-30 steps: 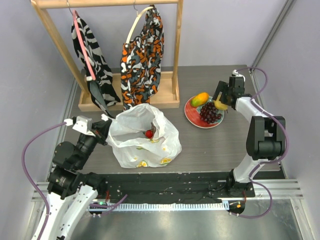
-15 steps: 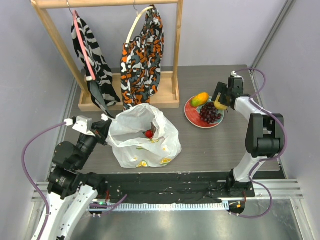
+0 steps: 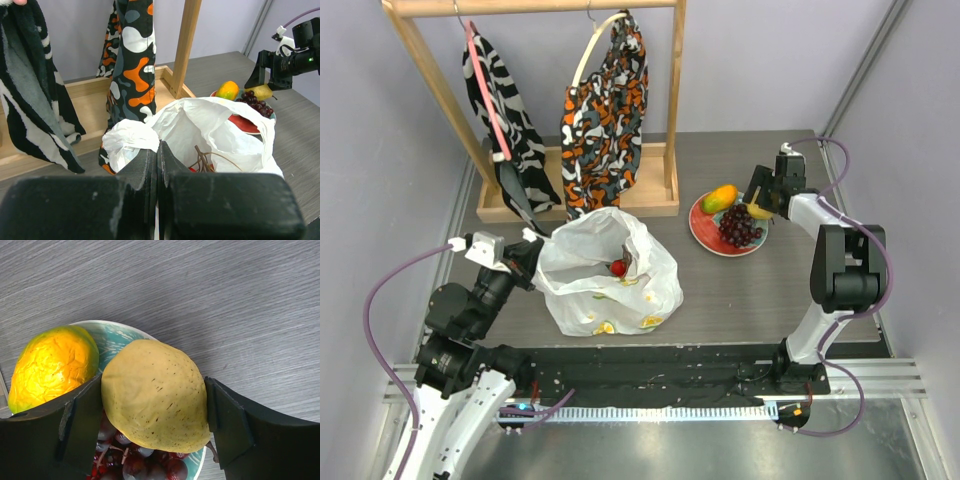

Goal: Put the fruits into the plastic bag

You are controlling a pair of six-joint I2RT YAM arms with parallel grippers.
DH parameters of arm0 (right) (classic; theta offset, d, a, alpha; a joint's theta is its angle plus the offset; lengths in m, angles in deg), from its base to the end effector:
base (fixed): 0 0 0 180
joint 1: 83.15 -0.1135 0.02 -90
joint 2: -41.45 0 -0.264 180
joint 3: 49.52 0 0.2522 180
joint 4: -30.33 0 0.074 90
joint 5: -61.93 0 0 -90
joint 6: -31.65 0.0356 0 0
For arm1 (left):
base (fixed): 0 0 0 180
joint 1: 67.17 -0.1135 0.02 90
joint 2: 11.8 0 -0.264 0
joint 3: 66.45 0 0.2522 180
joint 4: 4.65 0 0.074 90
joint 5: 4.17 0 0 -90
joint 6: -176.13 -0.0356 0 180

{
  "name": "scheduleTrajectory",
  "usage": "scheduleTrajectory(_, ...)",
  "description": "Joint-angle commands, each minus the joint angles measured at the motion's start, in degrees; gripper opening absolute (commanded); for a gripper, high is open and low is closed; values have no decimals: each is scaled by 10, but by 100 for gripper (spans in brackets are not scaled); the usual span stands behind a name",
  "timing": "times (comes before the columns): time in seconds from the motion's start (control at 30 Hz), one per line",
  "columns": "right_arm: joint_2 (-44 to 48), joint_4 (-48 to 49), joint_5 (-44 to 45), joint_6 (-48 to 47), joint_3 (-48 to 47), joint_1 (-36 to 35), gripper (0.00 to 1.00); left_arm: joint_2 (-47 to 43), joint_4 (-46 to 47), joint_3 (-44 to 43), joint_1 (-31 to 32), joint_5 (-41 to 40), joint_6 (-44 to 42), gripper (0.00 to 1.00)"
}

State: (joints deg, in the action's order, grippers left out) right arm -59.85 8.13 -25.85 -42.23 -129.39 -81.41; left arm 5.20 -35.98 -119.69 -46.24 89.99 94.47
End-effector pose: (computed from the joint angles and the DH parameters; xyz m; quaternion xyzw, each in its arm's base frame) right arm 0.3856 -0.0131 0.2046 0.1502 0.9067 0.0316 0.3928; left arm 0.0738 -0.0310 0.3492 0.1007 0.6687 -0.2098 0.7062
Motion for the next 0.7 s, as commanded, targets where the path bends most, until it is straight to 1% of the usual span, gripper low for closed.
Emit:
scheduleTrajectory(0.0,27,-3,0,-11,-5,4,59,1,11,-5,0,7,-2,0)
scheduleTrajectory(0.03,38,-3,1,-13,-4,4,56,1,12,-5,0,6,-2,0)
scheduleTrajectory(0.13,62,-3,2,-14,-3,4,50,1,12,-5,0,6,-2,0)
scheduleTrajectory(0.23,79,-3,12,-16,0,4,47,-1,11,-5,-1,6,-2,0)
scheduleTrajectory(0.47,136,-6,37,-18,15,4,42,-3,11,-5,0,6,-2,0)
scheduleTrajectory(0.67,222,-13,32,-14,41,4,39,-4,11,-5,0,6,-2,0)
